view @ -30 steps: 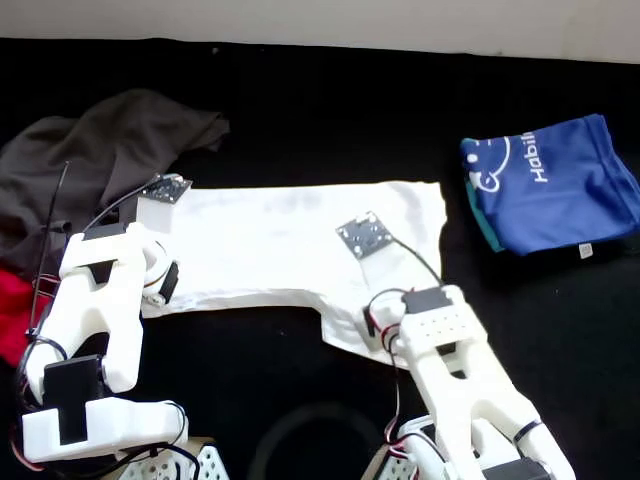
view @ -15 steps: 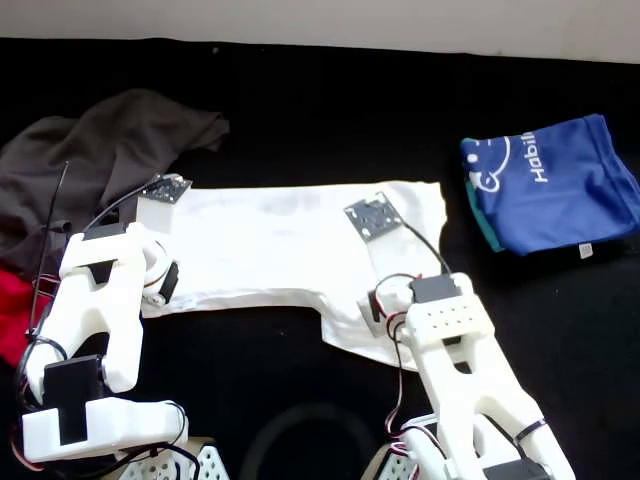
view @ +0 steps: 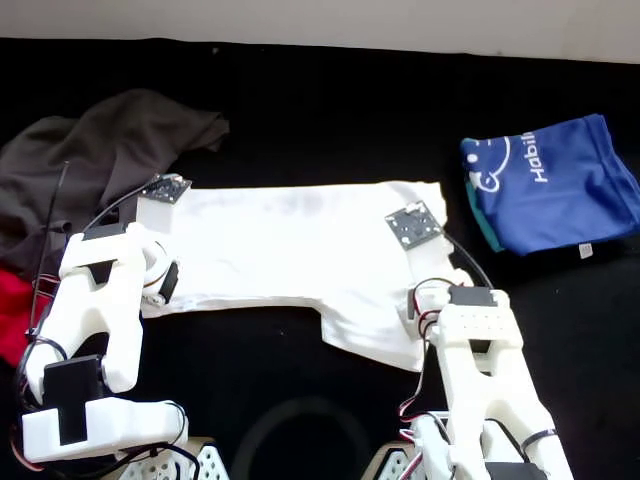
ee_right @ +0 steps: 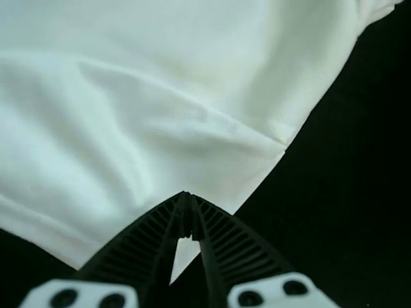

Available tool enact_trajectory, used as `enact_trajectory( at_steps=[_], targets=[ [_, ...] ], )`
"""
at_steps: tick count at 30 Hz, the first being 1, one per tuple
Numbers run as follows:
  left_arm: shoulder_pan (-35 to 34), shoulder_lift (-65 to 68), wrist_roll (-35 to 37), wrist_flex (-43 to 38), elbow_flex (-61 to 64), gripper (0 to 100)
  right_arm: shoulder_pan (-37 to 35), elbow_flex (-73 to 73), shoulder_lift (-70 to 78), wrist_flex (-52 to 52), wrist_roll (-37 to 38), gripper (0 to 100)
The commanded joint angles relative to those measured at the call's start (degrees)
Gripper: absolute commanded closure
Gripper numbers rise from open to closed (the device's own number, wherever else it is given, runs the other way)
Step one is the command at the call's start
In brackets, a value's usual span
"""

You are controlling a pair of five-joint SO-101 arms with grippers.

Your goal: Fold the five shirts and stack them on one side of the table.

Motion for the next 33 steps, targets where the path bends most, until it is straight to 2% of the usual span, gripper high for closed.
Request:
enact_trajectory(
  at_steps=[1,6,9,11,16,24,33],
  targets=[
    [-1.45,-0.04,0.26,-1.76,0.04,99,-2.33,-5.14,-4.35,4.79,0.79,99.1],
    [-1.45,-0.04,0.26,-1.76,0.04,99,-9.71,-11.38,-13.85,17.27,-5.89,96.9],
    [-1.45,-0.04,0.26,-1.76,0.04,99,-15.69,-11.12,-17.45,22.73,-6.24,87.8],
    [-1.45,-0.04,0.26,-1.76,0.04,99,-19.21,-7.96,-17.8,23.78,-5.98,83.0],
    [-1.45,-0.04,0.26,-1.85,0.04,99,-26.86,2.59,-17.45,18.15,-5.89,82.5],
    [-1.45,-0.04,0.26,-1.85,0.04,99,-27.03,5.93,-0.31,6.37,-6.07,82.1],
    [-1.45,-0.04,0.26,-1.85,0.04,99,-27.21,-2.15,4.79,10.59,-5.98,82.5]
  ],
)
